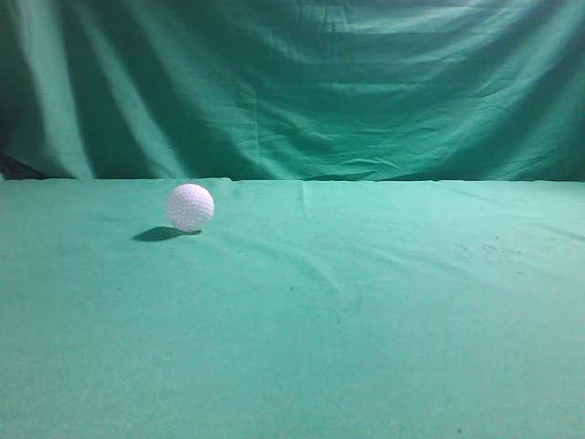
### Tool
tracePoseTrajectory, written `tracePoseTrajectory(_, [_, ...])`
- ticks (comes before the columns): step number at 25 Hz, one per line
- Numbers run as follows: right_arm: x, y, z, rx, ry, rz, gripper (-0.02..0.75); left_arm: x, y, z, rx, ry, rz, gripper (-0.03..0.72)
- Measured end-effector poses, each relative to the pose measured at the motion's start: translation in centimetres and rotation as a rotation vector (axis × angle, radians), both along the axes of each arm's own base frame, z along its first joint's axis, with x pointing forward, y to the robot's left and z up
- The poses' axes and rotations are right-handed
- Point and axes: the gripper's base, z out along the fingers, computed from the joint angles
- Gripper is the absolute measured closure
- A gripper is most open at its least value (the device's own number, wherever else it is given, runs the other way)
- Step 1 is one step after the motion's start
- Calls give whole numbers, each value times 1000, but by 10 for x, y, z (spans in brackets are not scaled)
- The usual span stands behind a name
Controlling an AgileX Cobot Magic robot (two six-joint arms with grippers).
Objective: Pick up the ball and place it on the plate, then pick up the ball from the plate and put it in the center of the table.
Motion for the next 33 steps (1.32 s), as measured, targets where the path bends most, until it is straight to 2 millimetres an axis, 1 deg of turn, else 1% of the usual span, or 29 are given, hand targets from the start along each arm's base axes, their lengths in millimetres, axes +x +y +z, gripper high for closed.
tracePoseTrajectory(3, [0,0,0,0,2,0,738,-1,6,-7,-30,71,98,688])
tracePoseTrajectory(6, [0,0,0,-1,3,0,738,0,9,-11,-35,89,134,688])
tracePoseTrajectory(8, [0,0,0,-1,3,0,738,1,9,-18,-34,103,140,688])
tracePoseTrajectory(14, [0,0,0,-1,3,0,738,6,9,-48,-45,149,144,688])
tracePoseTrajectory(19, [0,0,0,-1,3,0,738,7,8,-47,-60,112,143,688])
tracePoseTrajectory(33, [0,0,0,-1,3,0,738,8,8,-46,-61,109,143,688])
